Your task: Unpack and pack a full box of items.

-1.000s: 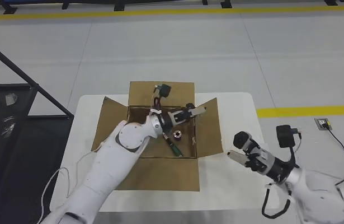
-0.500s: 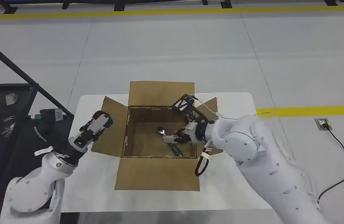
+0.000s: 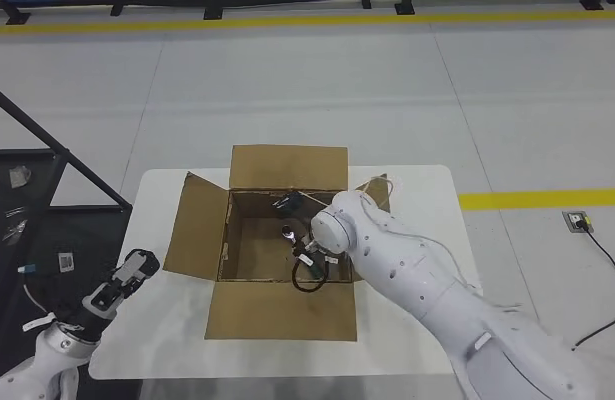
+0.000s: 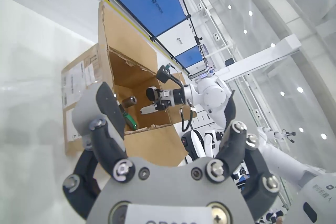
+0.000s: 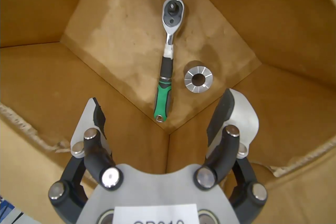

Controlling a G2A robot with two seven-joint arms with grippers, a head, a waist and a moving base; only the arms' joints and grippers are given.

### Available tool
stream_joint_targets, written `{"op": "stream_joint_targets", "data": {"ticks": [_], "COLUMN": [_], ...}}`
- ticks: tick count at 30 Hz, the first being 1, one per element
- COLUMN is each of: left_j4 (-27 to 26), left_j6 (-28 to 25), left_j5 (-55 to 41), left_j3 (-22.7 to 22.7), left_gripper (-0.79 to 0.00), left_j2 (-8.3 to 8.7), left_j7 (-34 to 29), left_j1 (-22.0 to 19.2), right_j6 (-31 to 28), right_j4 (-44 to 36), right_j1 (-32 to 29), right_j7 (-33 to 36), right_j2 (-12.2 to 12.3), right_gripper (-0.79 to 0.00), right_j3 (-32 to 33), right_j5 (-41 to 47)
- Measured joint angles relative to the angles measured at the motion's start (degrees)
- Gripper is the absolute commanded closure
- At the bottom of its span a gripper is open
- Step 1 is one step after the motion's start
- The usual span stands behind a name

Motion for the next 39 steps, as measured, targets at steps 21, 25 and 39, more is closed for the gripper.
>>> {"op": "stream_joint_targets", "data": {"ticks": [21, 25, 39], "left_j4": [-0.83, -1.02, -1.35], "left_j6": [1.31, 1.54, 1.64], "left_j5": [4.61, 6.35, 7.79], "left_j3": [3.61, 5.37, 7.40], "left_gripper": [-0.785, -0.785, -0.785], "left_j2": [0.54, 0.85, 1.59], "left_j7": [-3.08, -4.82, -4.98], "left_j1": [-0.75, -1.52, -1.87], "right_j6": [2.03, 2.14, 1.56], "right_j4": [26.78, 28.54, 30.68], "right_j1": [2.15, 2.01, 0.69], "right_j7": [-16.08, -17.04, -21.12], "right_j2": [-11.25, -11.73, -11.78], "right_gripper": [-0.760, -0.785, -0.142], "right_j3": [-0.43, 0.36, 2.03], "right_j5": [2.95, 3.68, 3.96]}}
